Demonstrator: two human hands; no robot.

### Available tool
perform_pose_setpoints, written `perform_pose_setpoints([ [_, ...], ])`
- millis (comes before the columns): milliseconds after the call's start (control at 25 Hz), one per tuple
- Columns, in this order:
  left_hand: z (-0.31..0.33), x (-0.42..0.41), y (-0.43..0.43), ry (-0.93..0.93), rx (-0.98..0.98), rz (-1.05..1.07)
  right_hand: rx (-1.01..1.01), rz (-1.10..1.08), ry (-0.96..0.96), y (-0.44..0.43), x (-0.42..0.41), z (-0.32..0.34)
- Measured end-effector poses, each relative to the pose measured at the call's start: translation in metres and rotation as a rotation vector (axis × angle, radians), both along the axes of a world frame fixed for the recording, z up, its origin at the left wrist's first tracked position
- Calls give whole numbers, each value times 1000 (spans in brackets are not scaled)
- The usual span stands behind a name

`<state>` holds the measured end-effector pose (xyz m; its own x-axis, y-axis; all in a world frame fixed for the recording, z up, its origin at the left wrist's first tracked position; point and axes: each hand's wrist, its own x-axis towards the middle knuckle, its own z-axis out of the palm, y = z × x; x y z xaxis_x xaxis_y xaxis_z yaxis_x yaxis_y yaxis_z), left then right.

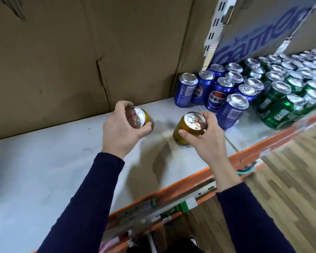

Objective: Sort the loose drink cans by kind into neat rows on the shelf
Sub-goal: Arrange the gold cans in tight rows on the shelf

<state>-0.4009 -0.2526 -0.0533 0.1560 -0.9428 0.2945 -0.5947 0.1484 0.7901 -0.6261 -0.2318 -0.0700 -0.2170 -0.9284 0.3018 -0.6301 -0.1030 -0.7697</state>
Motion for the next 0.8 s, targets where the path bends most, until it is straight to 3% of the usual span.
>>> perform_pose_setpoints([
  [280, 25, -133, 13, -93, -129, -259, -127, -165, -89, 46, -125, 17],
  [800, 29, -464, 41, -181, -128, -554, -72, -351, -168, 116, -427, 10],
])
